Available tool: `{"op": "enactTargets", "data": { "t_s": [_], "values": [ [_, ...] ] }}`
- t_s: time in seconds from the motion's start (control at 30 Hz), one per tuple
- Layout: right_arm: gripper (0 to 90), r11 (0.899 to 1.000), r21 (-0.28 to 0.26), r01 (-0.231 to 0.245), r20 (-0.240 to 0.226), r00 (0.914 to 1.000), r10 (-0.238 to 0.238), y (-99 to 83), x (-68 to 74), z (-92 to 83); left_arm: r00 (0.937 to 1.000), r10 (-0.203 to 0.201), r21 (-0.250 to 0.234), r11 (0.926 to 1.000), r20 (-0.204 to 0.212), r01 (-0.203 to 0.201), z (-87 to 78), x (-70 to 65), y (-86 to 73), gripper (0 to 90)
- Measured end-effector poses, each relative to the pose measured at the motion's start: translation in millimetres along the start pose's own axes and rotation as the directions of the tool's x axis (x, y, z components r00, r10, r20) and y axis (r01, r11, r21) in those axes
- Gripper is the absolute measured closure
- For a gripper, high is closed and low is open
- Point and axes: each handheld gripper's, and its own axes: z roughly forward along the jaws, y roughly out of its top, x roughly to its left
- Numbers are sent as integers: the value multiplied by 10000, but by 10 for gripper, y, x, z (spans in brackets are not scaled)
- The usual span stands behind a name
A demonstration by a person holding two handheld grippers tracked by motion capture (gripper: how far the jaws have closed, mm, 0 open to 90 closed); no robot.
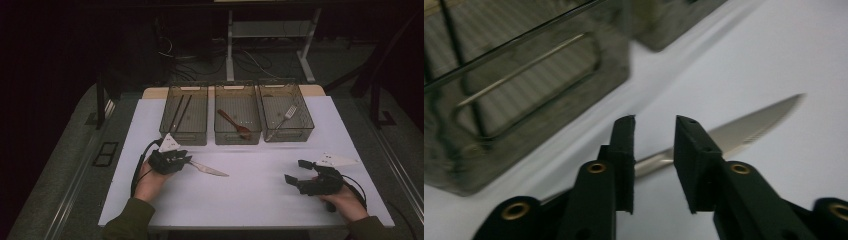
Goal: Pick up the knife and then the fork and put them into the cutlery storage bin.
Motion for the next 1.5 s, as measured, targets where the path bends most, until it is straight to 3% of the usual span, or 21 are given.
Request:
{"op": "enactTargets", "data": {
  "t_s": [0.2, 0.4, 0.8, 1.03, 1.3, 1.5],
  "values": [
    [171, 10000, 39, 60, -55, 10000, -60, -14, -13, 8, 9997, -222, 664, 9975, -127, 230, 132, 162, 15, 886],
    [171, 9998, 150, 106, -145, 9998, -104, -21, -14, 14, 9991, -227, 1331, 9907, -352, 272, 239, 225, -23, 889],
    [171, 9995, 246, 196, -245, 9995, -190, -32, -10, 12, 9992, -292, 1651, 9857, -265, 332, 190, 216, -53, 890],
    [171, 9996, 231, 178, -217, 9996, -173, -37, -11, 2, 10000, -83, 1922, 9813, 4, 81, 104, 166, -92, 891],
    [171, 9996, 215, 181, -229, 9996, -176, -38, -9, -2, 9985, -262, 2081, 9780, 479, 157, -34, 92, -190, 891],
    [170, 9995, 238, 219, -256, 9994, -213, -38, -6, 0, 9934, -531, 2033, 9786, 1012, 316, -136, 2, -283, 891]
  ]
}}
